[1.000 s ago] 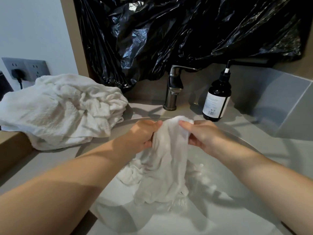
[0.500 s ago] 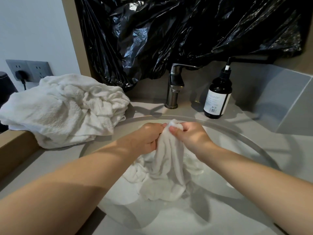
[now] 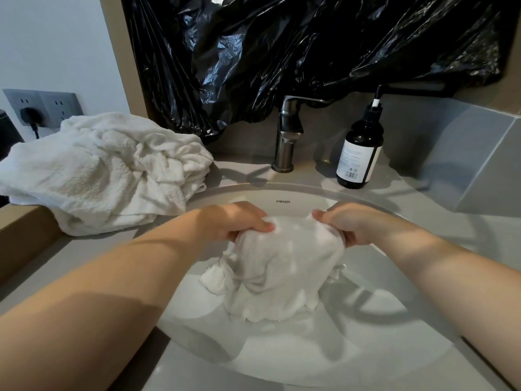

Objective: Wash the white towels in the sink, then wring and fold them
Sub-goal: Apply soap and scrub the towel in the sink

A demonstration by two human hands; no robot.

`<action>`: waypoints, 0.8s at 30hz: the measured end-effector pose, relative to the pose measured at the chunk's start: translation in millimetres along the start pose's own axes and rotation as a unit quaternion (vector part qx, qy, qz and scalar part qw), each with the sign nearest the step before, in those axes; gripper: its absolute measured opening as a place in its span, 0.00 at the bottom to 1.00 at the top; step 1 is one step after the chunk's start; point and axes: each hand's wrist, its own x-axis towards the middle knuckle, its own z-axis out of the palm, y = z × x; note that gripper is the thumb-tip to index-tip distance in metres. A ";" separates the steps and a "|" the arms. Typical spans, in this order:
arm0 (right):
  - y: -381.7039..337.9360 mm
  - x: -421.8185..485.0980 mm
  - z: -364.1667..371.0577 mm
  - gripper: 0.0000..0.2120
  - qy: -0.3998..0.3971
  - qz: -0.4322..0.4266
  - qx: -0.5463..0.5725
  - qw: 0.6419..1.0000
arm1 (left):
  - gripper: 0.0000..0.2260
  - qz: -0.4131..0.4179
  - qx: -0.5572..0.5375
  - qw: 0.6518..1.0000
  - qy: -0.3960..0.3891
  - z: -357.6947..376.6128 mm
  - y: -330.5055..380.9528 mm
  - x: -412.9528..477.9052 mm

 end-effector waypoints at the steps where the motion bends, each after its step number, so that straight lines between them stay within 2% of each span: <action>1: -3.2 -1.3 -1.2 0.12 -0.018 0.002 -0.001 1.000 | 0.05 0.026 -0.045 0.998 -0.021 -2.2 3.5 -1.7; 4: -16.5 -0.9 -4.9 0.12 -0.005 -0.038 0.076 0.996 | 0.04 0.100 -0.148 0.982 -0.068 -11.5 10.6 -7.3; 5: -19.2 0.0 -4.6 0.12 0.015 -0.050 0.111 0.992 | 0.04 0.107 -0.164 0.979 -0.058 -13.2 11.2 -6.4; 6: -18.6 2.7 -4.1 0.12 0.038 -0.060 0.115 0.991 | 0.05 0.104 -0.148 0.983 -0.017 -13.4 9.1 -1.6; 7: -16.0 5.6 -2.5 0.11 0.061 -0.067 0.074 0.993 | 0.06 0.090 -0.086 0.991 0.050 -13.1 5.1 4.9; 8: -11.2 8.5 -0.8 0.09 0.079 -0.073 0.001 0.994 | 0.10 0.074 0.030 0.988 0.135 -12.7 -1.4 12.5; 9: -5.7 11.3 1.6 0.06 0.089 -0.080 -0.082 0.989 | 0.14 0.058 0.167 0.962 0.207 -10.4 -8.1 19.3; 10: 0.4 15.4 4.5 0.05 0.089 -0.088 -0.163 0.979 | 0.17 0.061 0.276 0.931 0.233 -5.7 -12.2 22.1; 11: 6.2 20.3 7.2 0.09 0.079 -0.097 -0.242 0.962 | 0.18 0.079 0.345 0.909 0.222 -0.6 -16.6 24.1; 12: 10.7 23.3 10.2 0.15 0.061 -0.104 -0.318 0.941 | 0.19 0.095 0.376 0.903 0.184 4.5 -18.4 24.2; 14: 16.1 21.9 19.0 0.27 0.014 -0.128 -0.450 0.884 | 0.24 0.103 0.419 0.899 0.070 16.6 -24.5 28.7; 16: 23.0 19.9 29.5 0.37 -0.088 -0.132 -0.536 0.829 | 0.30 0.043 0.453 0.888 -0.065 29.5 -30.2 31.8; 18: 28.8 17.7 35.6 0.43 -0.198 -0.080 -0.580 0.786 | 0.34 -0.026 0.468 0.873 -0.135 35.8 -34.6 33.8; 20: 34.3 17.8 37.4 0.44 -0.239 -0.054 -0.597 0.764 | 0.33 -0.026 0.510 0.844 -0.166 36.9 -34.3 32.3; 22: 37.1 19.0 40.9 0.42 -0.224 -0.076 -0.624 0.745 | 0.29 -0.005 0.550 0.819 -0.165 37.3 -33.4 32.0; 24: 37.1 19.5 48.0 0.37 -0.215 -0.100 -0.627 0.742 | 0.25 -0.009 0.550 0.819 -0.166 39.1 -33.5 33.0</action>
